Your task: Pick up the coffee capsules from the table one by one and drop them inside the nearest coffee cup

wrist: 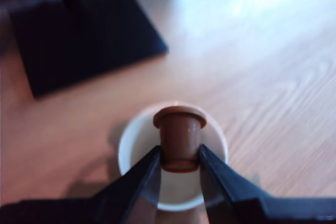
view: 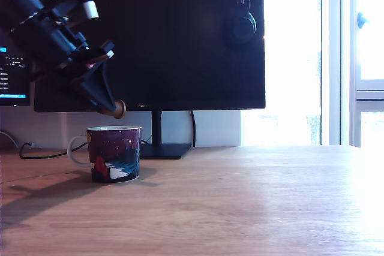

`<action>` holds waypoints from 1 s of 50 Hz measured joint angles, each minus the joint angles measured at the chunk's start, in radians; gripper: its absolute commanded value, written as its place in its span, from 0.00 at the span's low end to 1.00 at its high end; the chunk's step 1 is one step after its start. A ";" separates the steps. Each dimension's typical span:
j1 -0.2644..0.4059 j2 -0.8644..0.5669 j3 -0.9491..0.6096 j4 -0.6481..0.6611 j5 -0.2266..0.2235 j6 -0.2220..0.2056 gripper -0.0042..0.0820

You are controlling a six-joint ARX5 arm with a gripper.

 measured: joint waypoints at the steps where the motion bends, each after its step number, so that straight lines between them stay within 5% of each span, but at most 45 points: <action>1: 0.000 0.004 0.013 -0.010 0.000 0.000 0.21; 50: 0.000 0.031 0.066 -0.103 0.000 0.000 0.21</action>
